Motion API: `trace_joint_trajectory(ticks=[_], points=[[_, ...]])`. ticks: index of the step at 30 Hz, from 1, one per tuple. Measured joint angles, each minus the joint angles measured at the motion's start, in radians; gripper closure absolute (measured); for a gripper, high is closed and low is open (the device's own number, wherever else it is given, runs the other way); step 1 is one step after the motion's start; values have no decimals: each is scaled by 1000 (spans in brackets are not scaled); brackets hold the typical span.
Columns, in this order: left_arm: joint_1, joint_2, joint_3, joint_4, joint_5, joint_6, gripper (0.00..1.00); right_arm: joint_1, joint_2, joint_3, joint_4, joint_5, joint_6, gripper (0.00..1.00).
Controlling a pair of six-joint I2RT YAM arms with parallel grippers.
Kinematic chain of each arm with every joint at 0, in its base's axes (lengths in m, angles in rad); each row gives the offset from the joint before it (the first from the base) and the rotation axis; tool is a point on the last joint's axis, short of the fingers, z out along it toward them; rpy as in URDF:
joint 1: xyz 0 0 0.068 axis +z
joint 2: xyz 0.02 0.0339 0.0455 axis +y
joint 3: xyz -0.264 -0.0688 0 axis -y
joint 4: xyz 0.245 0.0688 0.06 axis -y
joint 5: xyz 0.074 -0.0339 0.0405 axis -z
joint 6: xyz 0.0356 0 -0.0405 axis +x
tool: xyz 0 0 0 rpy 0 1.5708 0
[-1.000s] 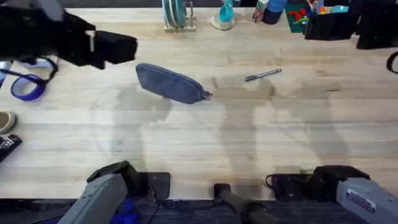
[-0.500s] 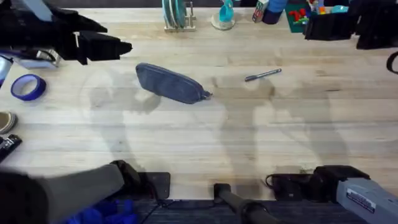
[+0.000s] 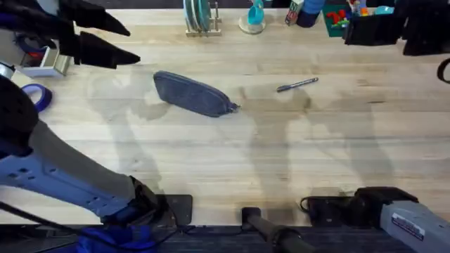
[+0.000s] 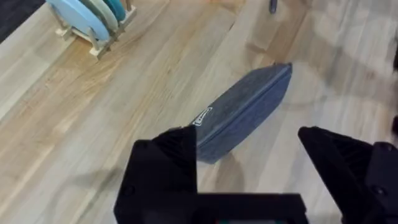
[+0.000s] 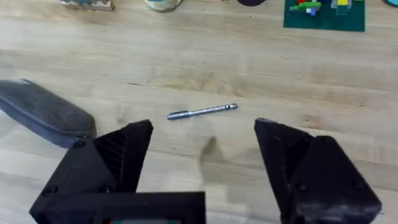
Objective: Unzip the bag, pick up the pens from the table one at a time and place them inside, then zip the bag closed.
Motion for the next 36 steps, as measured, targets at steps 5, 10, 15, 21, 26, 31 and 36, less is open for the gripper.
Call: trace_joint_trajectory(ticks=[5,10,15,21,26,31,36], points=[[0,7,1,2,-9,105,10,0,0,0,0,0,19,5],[6,8,2,19,-9,185,10,0,0,0,-3,0,30,5],[7,35,6,24,-6,249,10,0,0,0,-5,0,30,5],[7,119,6,87,3,288,11,0,0,0,-32,0,30,5],[7,161,6,136,5,297,10,0,0,0,-51,0,31,5],[7,178,6,151,10,298,10,0,0,0,-51,0,31,5],[4,235,7,148,15,298,9,0,0,0,-51,0,31,4]])
